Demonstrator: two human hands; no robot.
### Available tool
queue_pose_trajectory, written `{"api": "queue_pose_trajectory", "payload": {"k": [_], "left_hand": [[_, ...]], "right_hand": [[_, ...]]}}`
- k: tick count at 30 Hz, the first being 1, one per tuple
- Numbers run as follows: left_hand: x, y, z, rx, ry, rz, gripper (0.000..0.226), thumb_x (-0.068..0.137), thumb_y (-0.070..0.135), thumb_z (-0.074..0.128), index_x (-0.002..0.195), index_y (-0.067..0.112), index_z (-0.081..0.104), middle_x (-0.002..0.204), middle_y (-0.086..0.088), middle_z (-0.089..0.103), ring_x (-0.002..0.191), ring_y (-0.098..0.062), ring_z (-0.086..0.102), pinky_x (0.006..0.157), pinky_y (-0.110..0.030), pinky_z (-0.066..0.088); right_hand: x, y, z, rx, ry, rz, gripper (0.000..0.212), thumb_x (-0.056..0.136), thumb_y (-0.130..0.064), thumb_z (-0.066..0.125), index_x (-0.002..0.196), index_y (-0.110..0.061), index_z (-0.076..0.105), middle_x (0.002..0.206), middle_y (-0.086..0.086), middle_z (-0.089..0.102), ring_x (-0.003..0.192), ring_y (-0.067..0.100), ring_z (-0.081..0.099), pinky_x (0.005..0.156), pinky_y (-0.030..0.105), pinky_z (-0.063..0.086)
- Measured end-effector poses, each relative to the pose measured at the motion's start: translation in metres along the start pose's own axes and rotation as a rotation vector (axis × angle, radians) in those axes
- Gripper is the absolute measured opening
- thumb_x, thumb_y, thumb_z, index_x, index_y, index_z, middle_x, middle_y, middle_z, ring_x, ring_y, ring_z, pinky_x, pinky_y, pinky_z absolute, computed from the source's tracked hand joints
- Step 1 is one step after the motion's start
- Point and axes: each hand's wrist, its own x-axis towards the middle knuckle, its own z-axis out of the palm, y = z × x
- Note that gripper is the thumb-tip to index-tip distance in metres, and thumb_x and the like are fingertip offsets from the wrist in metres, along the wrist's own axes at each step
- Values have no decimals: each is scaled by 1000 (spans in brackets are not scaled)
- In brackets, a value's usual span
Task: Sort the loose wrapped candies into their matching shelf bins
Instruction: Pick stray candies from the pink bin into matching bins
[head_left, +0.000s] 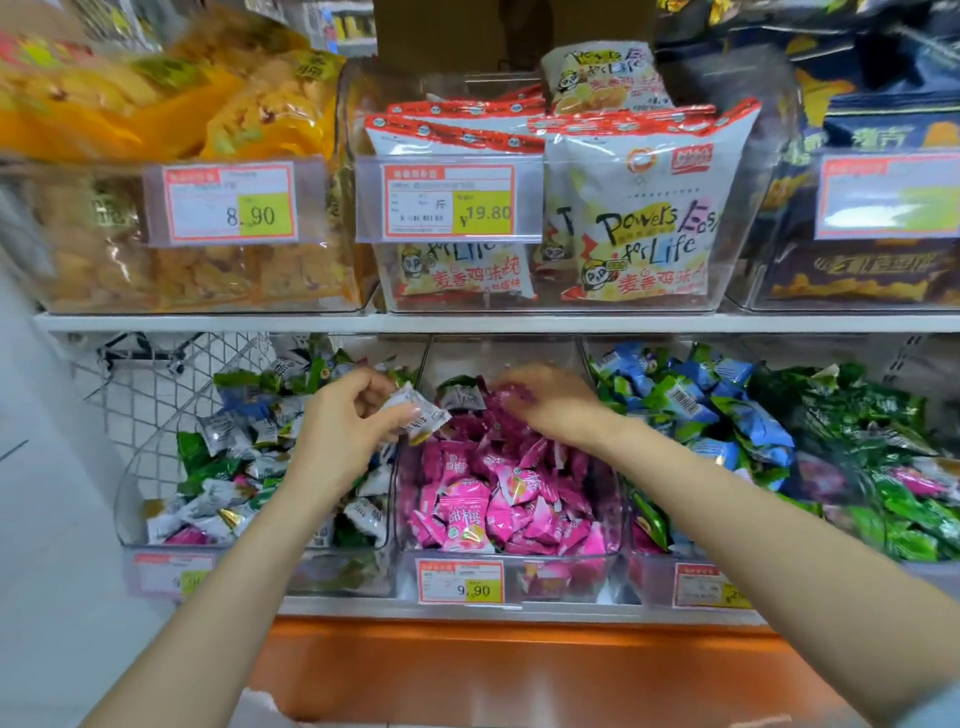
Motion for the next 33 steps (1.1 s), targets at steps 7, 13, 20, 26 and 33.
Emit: {"api": "queue_pose_trajectory", "payload": {"k": [7,13,20,26,33], "left_hand": [[1,-13,-4,-29,-125,-19,16,81,9,70,83,21,59,89,-8,66,87,-28,64,81,-44,54],[0,-14,1,-13,-147,-28,15,82,10,70,87,19,59,93,-11,66,87,-29,64,74,-33,57],[-3,-10,4,50,-162,-8,19,80,9,71,97,17,67,96,-2,69,91,-22,64,85,-42,52],[-5,-4,3,116,-135,66,19,80,14,71,99,16,68,95,3,68,87,-12,62,76,-20,48],[-2,3,17,-1,-224,23,19,82,15,70,99,20,63,100,3,65,96,-15,59,87,-27,46]], "right_hand": [[89,10,46,-31,-276,41,58,88,-29,62,141,-25,39,146,7,39,130,25,42,105,34,38],[112,10,62,-241,-298,42,43,85,-39,58,127,-40,50,135,1,53,120,26,50,102,40,40],[110,15,67,-200,-208,77,39,89,-14,55,125,-27,60,132,2,56,112,22,57,93,30,47],[87,11,48,-198,-50,-29,43,86,-2,56,123,-22,62,126,2,54,116,21,51,94,26,41],[13,-14,6,164,88,-27,44,77,-7,72,117,-24,65,130,-6,51,117,12,48,92,14,37]]}}
